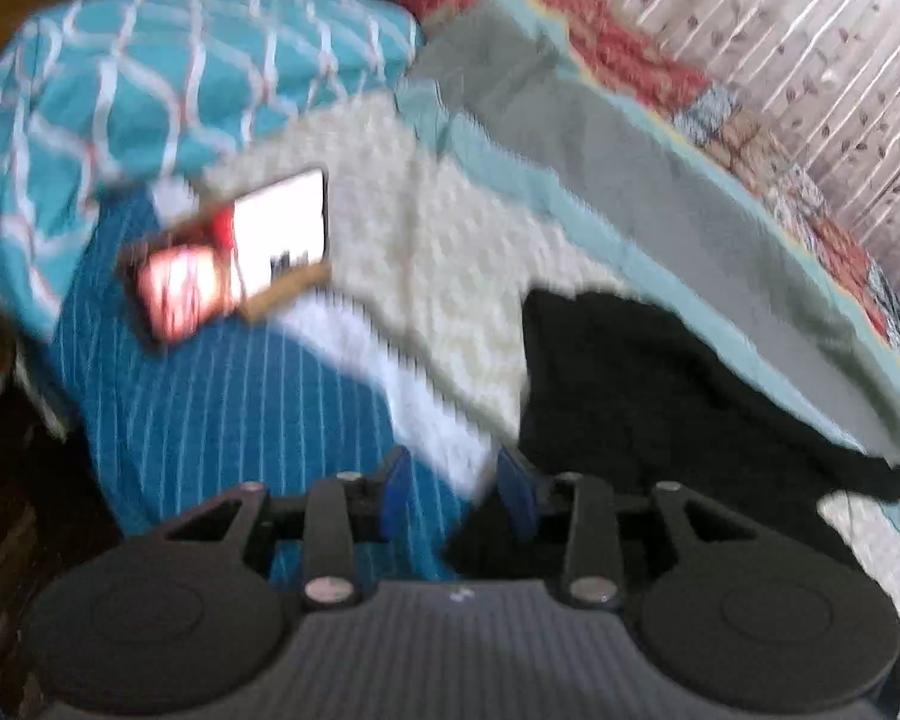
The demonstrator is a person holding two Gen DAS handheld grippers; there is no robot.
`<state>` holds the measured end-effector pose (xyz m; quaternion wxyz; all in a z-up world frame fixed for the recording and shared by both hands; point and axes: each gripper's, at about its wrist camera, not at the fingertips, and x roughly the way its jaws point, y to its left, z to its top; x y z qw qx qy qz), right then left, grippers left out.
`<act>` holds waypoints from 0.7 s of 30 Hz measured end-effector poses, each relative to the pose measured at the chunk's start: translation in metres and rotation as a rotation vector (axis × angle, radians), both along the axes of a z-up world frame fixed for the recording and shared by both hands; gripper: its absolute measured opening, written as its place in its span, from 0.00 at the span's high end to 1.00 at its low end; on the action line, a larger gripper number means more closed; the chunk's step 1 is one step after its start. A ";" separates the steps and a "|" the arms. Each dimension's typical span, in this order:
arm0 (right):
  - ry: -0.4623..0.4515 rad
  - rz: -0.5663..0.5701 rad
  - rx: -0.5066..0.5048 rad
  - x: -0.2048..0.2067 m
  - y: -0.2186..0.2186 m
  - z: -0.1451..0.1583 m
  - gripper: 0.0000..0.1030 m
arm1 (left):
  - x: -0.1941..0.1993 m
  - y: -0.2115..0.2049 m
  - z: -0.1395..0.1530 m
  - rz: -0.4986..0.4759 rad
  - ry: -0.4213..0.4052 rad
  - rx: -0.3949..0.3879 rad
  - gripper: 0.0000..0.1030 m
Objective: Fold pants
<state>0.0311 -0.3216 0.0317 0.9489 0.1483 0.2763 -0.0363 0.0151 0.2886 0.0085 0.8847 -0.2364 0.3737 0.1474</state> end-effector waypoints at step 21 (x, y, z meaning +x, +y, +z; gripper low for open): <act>0.113 -0.264 0.141 0.319 -0.084 -0.068 0.47 | 0.285 -0.050 -0.095 -0.188 0.057 0.156 0.67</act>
